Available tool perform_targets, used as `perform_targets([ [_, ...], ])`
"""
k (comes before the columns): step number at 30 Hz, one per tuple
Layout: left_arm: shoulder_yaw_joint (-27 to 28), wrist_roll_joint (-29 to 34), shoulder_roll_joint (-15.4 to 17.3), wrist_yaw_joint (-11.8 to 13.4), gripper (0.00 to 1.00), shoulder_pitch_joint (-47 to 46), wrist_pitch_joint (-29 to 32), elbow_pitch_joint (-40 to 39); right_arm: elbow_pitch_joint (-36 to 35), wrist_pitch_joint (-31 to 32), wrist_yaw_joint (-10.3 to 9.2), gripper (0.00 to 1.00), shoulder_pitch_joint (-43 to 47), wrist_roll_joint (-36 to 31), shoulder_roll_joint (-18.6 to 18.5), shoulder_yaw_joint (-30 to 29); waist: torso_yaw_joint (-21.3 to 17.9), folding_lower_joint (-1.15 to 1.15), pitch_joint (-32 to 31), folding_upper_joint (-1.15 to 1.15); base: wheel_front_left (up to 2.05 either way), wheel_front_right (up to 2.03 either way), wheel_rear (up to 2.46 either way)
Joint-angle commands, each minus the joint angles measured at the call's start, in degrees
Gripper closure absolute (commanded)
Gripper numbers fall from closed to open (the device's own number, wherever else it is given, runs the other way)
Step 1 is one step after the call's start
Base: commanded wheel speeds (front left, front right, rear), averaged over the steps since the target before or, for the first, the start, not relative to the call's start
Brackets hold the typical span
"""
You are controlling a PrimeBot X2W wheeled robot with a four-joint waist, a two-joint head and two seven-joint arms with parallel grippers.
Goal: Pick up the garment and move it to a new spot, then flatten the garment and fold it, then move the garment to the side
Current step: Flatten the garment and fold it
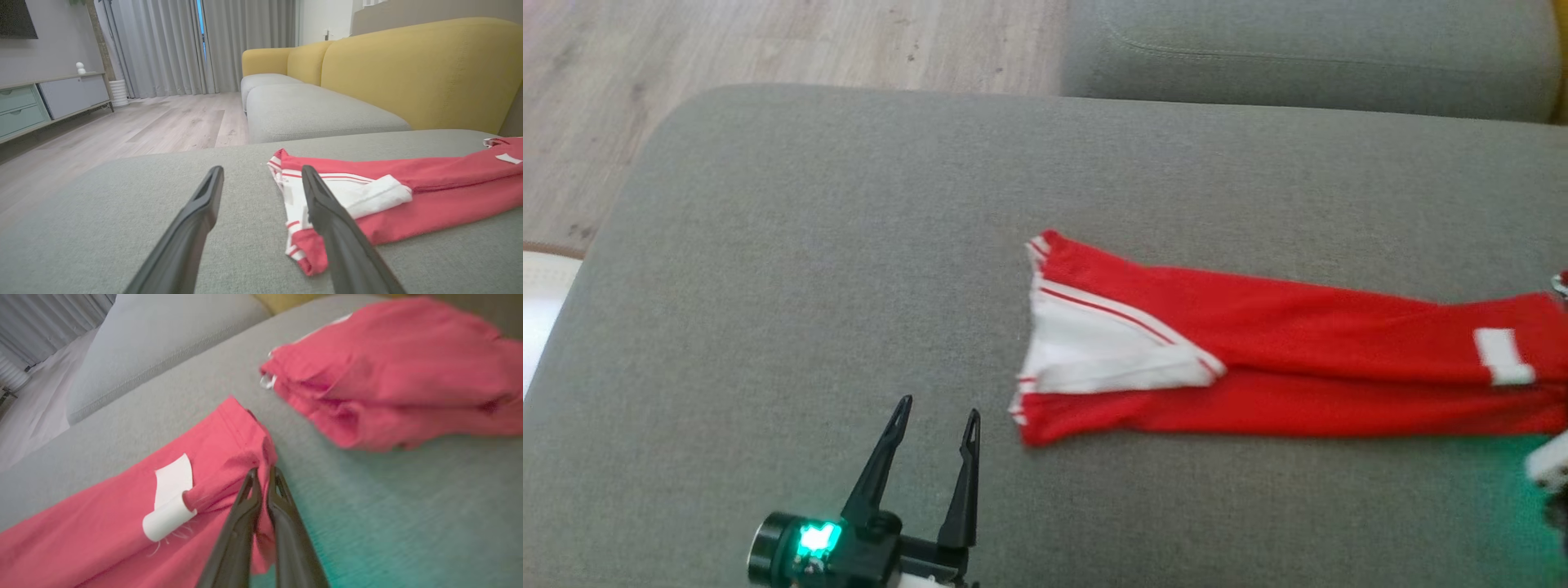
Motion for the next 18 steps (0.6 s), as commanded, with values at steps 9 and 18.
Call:
perform_targets([
  [9, 4.08, 1.88, -1.64, -2.60, 0.00, 0.10, -0.53, -0.31, -13.74, -2.10, -0.05, 1.00, 1.57, 8.05, -4.30, 7.89, -1.21, 0.00, -1.44, 0.00, 0.00, 0.00, 0.00],
  [18, 5.22, 2.86, -2.56, -4.46, 0.00, 0.54, -0.53, 0.66, -28.92, -0.38, -0.05, 1.00, 1.01, 10.58, 0.49, 22.98, 0.80, 0.00, -2.50, 0.00, 0.00, 0.00, 0.00],
])
